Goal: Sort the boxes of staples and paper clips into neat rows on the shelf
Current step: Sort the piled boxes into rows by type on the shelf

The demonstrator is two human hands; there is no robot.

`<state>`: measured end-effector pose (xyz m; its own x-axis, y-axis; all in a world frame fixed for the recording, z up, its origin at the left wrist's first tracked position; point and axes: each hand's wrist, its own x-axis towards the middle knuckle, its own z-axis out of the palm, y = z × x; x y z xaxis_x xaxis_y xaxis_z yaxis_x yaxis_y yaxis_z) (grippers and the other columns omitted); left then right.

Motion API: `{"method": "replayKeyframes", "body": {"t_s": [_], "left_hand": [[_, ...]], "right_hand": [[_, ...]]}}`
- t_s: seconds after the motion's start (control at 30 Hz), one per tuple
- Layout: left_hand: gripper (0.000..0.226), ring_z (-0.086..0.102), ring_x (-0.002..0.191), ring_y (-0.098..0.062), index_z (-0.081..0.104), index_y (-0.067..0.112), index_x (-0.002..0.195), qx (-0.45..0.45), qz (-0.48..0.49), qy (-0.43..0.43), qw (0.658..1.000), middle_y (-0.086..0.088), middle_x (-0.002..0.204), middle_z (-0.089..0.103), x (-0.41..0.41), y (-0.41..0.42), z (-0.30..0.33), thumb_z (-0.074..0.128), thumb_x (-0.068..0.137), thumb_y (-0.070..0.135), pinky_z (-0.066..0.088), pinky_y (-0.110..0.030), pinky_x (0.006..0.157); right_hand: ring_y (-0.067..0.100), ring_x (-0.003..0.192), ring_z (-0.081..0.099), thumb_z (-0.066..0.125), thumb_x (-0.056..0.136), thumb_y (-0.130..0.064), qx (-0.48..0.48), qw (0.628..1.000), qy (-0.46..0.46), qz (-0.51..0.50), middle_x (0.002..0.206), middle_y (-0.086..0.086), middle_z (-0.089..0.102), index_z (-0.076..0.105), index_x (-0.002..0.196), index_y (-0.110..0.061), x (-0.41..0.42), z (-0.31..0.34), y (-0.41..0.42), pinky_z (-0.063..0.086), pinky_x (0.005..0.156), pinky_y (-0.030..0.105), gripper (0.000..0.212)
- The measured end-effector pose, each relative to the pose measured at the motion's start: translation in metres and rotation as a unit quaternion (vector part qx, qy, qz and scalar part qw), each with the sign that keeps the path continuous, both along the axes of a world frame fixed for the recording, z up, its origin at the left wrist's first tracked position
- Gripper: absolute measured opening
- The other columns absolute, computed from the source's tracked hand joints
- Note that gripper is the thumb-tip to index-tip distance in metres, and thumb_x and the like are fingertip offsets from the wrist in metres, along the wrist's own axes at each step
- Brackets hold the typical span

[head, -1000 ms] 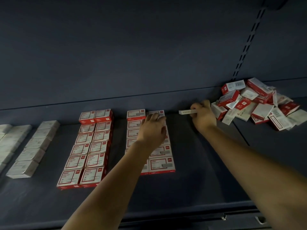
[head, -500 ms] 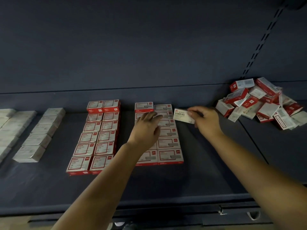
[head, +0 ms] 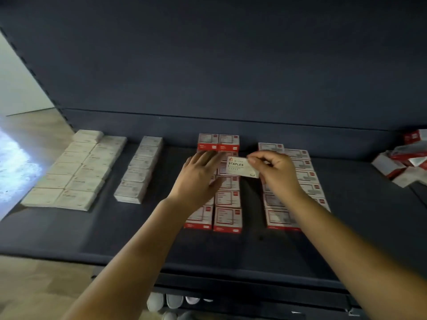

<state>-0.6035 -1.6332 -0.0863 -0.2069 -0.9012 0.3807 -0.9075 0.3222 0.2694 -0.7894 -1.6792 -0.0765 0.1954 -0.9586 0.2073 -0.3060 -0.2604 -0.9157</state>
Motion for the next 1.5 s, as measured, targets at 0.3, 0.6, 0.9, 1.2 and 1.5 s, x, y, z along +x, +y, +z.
{"method": "replayKeyframes", "body": {"t_s": [0.3,0.6,0.9,1.2,1.5], "left_hand": [[0.059,0.055,0.112,-0.035,0.058,0.005,0.122,-0.020,-0.006,0.010,1.000,-0.013,0.121,0.060,0.113,0.020,-0.006,0.064,0.074,0.039,0.048,-0.048,0.091],[0.053,0.056,0.107,-0.032,0.059,0.009,0.115,-0.051,-0.033,0.014,0.998,-0.013,0.114,0.062,0.198,0.038,-0.012,0.055,0.076,0.043,0.051,-0.046,0.086],[0.049,0.047,0.108,-0.023,0.065,0.012,0.111,-0.059,-0.025,0.030,0.997,-0.012,0.117,0.061,0.253,0.044,-0.010,0.056,0.077,0.046,0.049,-0.044,0.085],[0.045,0.052,0.112,-0.034,0.063,0.015,0.118,0.000,0.076,-0.003,0.997,-0.008,0.122,0.058,0.292,0.031,-0.024,0.064,0.080,0.039,0.041,-0.047,0.092],[0.038,0.013,0.137,-0.029,0.045,0.033,0.135,0.103,0.169,-0.104,0.975,-0.001,0.154,0.020,0.297,-0.003,-0.033,0.042,0.097,0.033,0.015,-0.054,0.109]], "right_hand": [[-0.011,0.056,0.054,0.062,0.086,-0.010,0.019,0.998,-0.003,0.052,0.065,-0.016,0.060,0.069,0.089,-0.015,0.114,0.003,0.022,0.041,0.056,0.006,0.008],[0.000,0.040,0.045,0.062,0.087,-0.011,0.022,0.995,-0.013,0.096,0.049,-0.018,0.055,0.068,0.088,-0.013,0.201,0.002,0.039,0.037,0.047,0.011,0.007],[-0.001,0.050,0.051,0.064,0.086,-0.011,-0.046,0.994,0.021,0.094,0.070,-0.012,0.062,0.069,0.089,-0.015,0.246,-0.007,0.041,0.041,0.053,0.011,0.007],[-0.008,0.064,0.042,0.056,0.088,-0.006,-0.211,0.951,0.219,0.044,0.098,-0.004,0.053,0.067,0.104,-0.008,0.258,-0.022,0.035,0.031,0.062,0.008,0.019],[-0.005,0.065,0.045,0.049,0.086,0.004,-0.158,0.960,0.229,0.041,0.099,-0.011,0.047,0.065,0.108,-0.010,0.258,-0.020,0.024,0.032,0.060,0.007,0.030]]}}
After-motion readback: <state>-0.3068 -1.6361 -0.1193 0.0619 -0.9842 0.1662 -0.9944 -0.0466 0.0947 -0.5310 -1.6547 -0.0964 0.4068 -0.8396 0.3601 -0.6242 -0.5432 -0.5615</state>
